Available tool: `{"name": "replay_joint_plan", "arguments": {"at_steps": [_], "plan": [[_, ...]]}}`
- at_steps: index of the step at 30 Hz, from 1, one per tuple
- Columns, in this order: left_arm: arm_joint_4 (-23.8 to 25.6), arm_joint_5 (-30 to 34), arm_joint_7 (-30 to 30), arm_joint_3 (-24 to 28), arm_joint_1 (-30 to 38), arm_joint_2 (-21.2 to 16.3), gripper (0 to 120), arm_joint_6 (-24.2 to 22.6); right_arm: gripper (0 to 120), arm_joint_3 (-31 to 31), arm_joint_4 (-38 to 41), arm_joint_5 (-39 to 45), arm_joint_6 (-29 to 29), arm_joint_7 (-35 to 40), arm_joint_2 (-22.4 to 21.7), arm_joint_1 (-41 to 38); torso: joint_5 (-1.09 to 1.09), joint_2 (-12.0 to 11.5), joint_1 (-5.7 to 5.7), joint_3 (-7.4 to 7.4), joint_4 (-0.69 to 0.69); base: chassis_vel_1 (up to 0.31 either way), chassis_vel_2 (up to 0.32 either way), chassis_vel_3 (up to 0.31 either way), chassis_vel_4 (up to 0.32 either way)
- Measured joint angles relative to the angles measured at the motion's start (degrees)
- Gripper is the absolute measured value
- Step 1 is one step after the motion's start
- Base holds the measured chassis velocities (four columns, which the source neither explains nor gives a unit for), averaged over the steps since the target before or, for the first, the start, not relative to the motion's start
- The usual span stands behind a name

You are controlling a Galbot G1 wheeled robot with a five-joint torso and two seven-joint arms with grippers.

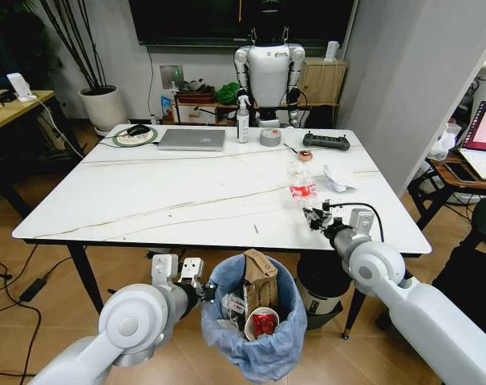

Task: Pick up the trash bin and place the trash from the table into it.

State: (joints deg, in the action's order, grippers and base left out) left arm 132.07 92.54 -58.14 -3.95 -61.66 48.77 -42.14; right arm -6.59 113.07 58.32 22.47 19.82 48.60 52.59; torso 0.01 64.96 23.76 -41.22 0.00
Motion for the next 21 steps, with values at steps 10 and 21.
{"name": "replay_joint_plan", "arguments": {"at_steps": [10, 21], "plan": [[-0.07, 0.08, -1.06, -2.17, -0.54, 0.08, 0, 0.00, 21, -1.65, 10.36, -0.32, -6.58, -12.17, -3.44, 6.33, -0.01, 0.00, -0.01, 0.01, 0.02, 0.000, 0.000, 0.000, 0.000], [-1.07, 0.94, -3.01, -4.17, 0.23, 0.82, 0, 0.68, 21, -6.69, 15.84, -6.16, -12.60, -25.42, -6.63, 17.08, -0.01, 0.01, -0.02, 0.01, 0.01, 0.000, 0.000, 0.000, 0.000]]}}
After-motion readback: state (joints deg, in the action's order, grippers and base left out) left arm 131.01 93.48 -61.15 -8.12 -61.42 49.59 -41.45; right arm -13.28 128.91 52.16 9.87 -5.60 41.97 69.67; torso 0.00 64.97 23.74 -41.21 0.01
